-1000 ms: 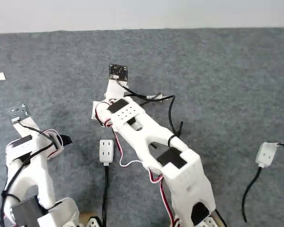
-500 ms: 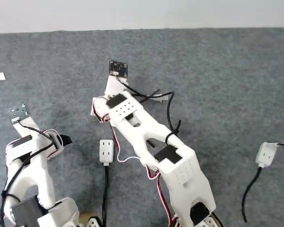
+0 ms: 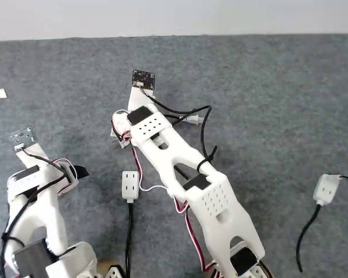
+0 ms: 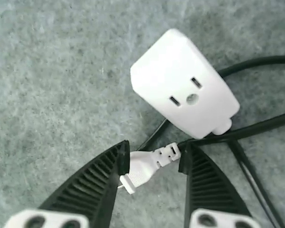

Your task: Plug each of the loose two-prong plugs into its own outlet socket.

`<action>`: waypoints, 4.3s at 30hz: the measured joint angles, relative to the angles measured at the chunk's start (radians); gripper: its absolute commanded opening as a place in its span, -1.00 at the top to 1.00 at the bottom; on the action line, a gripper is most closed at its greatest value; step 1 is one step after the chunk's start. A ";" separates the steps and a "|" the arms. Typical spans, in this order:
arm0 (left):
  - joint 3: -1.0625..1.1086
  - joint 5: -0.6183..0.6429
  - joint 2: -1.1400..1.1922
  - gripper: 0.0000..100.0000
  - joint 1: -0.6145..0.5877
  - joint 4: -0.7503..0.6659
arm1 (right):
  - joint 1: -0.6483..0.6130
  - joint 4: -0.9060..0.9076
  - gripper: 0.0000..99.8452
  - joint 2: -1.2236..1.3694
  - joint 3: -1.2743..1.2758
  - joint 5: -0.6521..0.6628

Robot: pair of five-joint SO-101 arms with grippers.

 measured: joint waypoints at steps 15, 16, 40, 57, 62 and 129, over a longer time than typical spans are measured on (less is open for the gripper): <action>0.000 0.000 0.000 0.35 0.000 0.000 | -0.043 0.233 0.91 0.037 -0.087 0.002; 0.000 0.000 0.000 0.35 0.000 0.000 | -0.041 0.242 0.97 0.041 -0.092 0.002; 0.000 0.000 0.000 0.35 0.000 0.003 | -0.106 0.161 0.93 0.060 -0.133 0.391; 0.000 0.000 0.000 0.35 0.000 0.003 | -0.150 0.229 0.82 0.060 -0.133 0.474; 0.000 0.000 0.002 0.35 0.000 0.003 | -0.130 0.229 0.82 0.060 -0.133 0.451; -0.064 -0.012 -0.204 0.35 0.542 0.276 | 0.252 0.330 0.98 -0.675 0.603 0.470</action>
